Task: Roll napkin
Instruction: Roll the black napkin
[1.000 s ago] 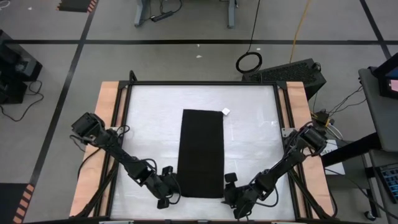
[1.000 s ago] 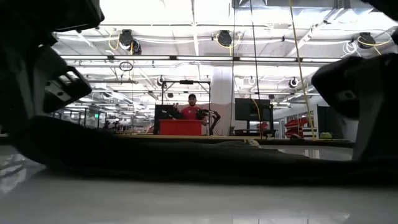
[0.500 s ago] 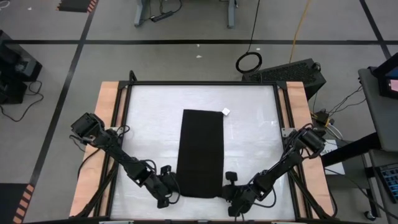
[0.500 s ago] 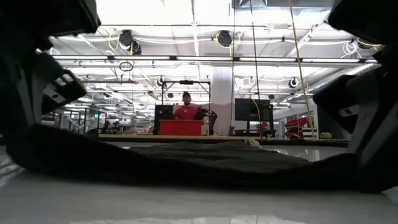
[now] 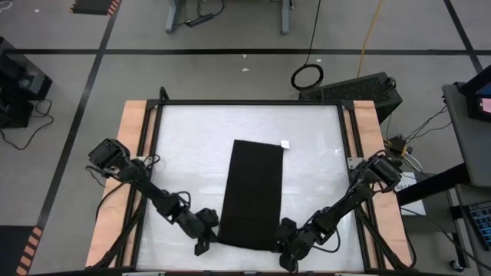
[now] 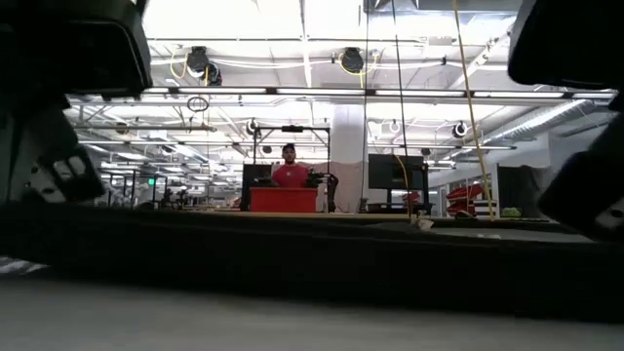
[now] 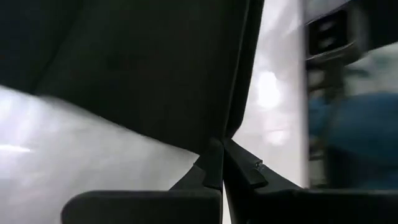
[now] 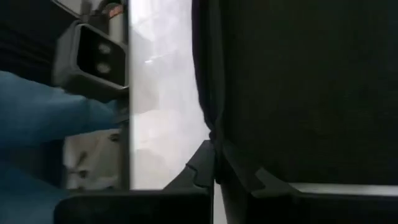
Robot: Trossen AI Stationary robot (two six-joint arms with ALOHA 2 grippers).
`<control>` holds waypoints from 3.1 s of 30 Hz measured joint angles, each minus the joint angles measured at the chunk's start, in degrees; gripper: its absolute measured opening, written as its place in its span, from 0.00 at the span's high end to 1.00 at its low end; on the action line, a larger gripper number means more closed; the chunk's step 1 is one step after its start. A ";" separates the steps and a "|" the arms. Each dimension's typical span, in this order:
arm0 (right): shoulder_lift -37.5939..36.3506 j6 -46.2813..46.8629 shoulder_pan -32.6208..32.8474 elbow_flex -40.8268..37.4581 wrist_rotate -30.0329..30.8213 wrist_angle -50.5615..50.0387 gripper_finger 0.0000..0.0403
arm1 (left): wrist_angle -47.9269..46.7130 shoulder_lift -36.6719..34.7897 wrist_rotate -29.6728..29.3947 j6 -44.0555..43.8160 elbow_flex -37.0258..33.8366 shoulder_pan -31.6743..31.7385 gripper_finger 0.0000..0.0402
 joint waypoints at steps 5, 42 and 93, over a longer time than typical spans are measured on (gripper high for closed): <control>0.02 5.46 -0.21 -0.13 -1.90 3.45 1.00 | 13.33 0.00 9.79 -7.93 -5.21 2.87 1.00; -0.34 37.37 1.94 0.26 11.90 0.34 0.99 | 4.51 -0.20 20.79 -16.36 -5.98 12.34 1.00; -0.22 36.59 2.63 0.02 7.35 -2.91 0.74 | -5.26 -3.97 -12.69 48.72 1.67 -2.53 0.57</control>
